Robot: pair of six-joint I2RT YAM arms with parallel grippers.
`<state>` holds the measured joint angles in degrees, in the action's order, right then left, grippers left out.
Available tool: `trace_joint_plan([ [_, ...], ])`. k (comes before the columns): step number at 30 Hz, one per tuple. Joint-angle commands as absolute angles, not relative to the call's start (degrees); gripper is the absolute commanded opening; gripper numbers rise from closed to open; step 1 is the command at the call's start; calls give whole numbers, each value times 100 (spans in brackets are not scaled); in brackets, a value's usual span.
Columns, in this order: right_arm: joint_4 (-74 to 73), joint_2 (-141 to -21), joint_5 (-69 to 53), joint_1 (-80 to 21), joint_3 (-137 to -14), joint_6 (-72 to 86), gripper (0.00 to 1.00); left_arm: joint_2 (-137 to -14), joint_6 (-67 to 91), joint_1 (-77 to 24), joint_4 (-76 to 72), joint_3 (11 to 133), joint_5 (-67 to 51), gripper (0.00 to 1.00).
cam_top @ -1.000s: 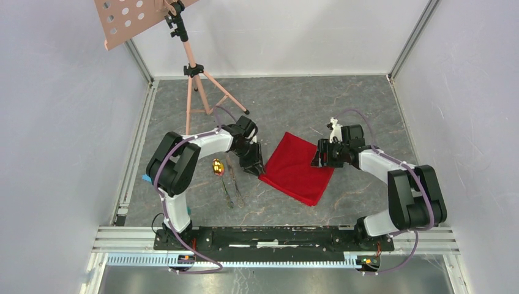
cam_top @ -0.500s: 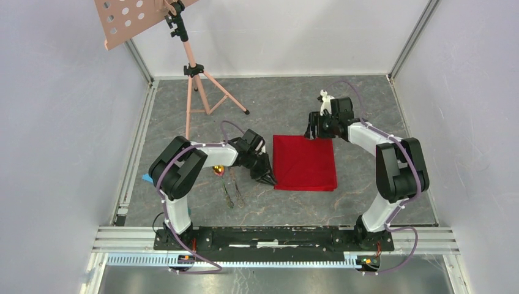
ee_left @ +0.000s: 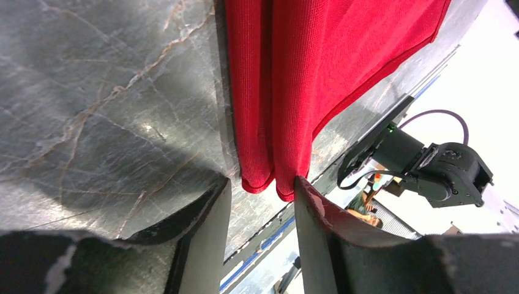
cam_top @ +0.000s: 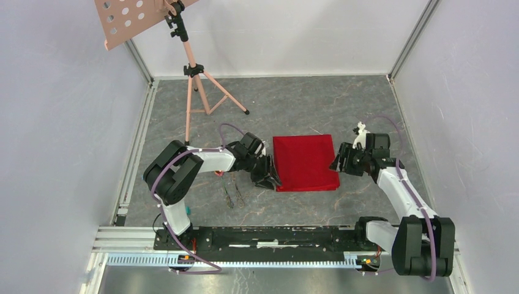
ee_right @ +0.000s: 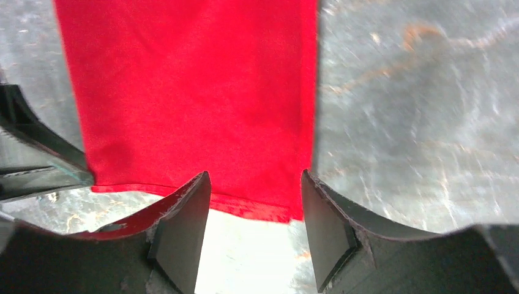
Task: Fold the napkin into a case and place the utensils inside
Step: Smooth out the rectangle-folded napkin at the center of the board, then pick up the top corner of the square-folded napkin from the center of the board.
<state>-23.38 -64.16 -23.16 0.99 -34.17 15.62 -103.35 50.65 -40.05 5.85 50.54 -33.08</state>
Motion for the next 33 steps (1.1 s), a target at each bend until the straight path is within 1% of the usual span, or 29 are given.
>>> trace_joint_plan([
  [1, -3128, -6152, -1792, 397, -3162, 1583, 60, -10324, 5142, -4052, 522, 4996, -3194, 52],
  [7, -3106, -6130, -1915, 457, -2883, 1724, 54, -10389, 5177, -4113, 496, 5011, -3210, 52],
  [9, -3060, -6100, -1881, 457, -2844, 1725, 55, -10362, 5168, -4120, 494, 4985, -3189, 55],
  [11, -3024, -6138, -2048, 457, -2786, 1729, 53, -10358, 5168, -4131, 482, 4966, -3185, 56],
  [12, -2957, -6156, -2149, 457, -2727, 1747, 51, -10377, 5184, -4139, 467, 4958, -3190, 55],
  [14, -2913, -6190, -2211, 457, -2688, 1768, 47, -10407, 5211, -4157, 408, 4926, -3208, 50],
  [23, -2631, -6211, -2216, 456, -2742, 1786, 47, -10484, 5186, -4175, 380, 4791, -3151, 41],
  [29, -2466, -6240, -2512, 453, -2698, 1872, 45, -10488, 5203, -4175, 360, 4729, -3132, 37],
  [33, -2433, -6266, -2613, 454, -2687, 1874, 45, -10510, 5203, -4175, 355, 4738, -3116, 36],
])
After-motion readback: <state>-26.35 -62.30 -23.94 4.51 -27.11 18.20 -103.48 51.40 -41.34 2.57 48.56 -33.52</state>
